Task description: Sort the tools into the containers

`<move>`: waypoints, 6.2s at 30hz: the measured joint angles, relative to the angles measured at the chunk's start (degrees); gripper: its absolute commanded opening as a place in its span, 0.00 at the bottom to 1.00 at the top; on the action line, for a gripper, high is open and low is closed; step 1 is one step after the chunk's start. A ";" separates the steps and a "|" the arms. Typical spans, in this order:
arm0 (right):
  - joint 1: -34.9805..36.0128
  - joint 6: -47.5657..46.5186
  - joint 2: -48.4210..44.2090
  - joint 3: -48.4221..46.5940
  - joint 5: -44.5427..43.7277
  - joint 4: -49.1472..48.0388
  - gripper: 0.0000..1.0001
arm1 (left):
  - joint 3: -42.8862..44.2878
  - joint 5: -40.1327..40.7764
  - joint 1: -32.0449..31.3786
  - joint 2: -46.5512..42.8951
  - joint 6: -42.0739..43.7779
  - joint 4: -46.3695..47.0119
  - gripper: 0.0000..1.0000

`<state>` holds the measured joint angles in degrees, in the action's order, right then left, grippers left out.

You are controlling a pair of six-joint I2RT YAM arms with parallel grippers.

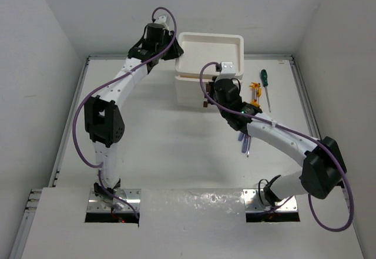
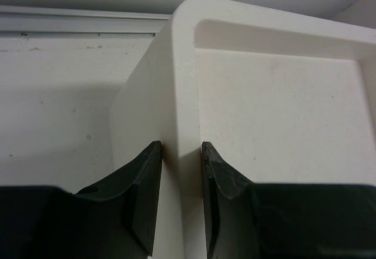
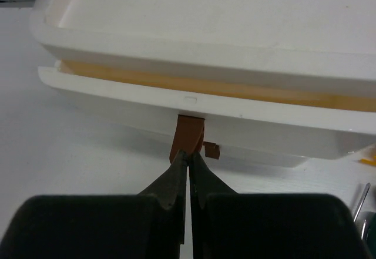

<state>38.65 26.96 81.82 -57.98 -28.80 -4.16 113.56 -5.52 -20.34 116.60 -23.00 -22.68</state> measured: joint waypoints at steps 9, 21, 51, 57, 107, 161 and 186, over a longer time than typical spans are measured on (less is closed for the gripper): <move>0.98 0.31 -4.76 4.48 3.78 2.97 0.00 | 0.00 0.28 -0.09 0.04 0.02 0.13 0.00; 1.53 -4.98 -5.53 -5.70 10.10 19.45 0.45 | 0.00 0.63 -0.20 0.04 0.28 0.15 0.00; -14.19 -23.93 19.12 -35.17 42.38 39.08 0.58 | 0.00 1.05 -0.31 0.04 1.73 0.37 0.00; -14.51 -32.61 19.15 -35.17 47.39 40.83 0.44 | 0.00 1.22 -0.35 0.04 1.75 0.44 0.00; -50.73 -5.75 7.56 -20.59 36.65 41.00 0.49 | 1.57 1.60 -1.03 0.72 6.19 -0.55 0.05; -41.31 -19.39 0.96 -0.04 28.68 32.52 0.00 | 8.28 -0.31 -0.92 4.11 9.44 -5.73 0.14; -10.99 -54.71 13.64 -31.15 58.99 22.27 0.00 | 8.52 -0.39 -0.92 4.42 9.66 -5.38 0.14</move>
<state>27.66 -27.75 95.46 -89.12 30.20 18.11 122.08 -5.91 -21.26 121.01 -13.34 -28.05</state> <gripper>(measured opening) 0.311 0.246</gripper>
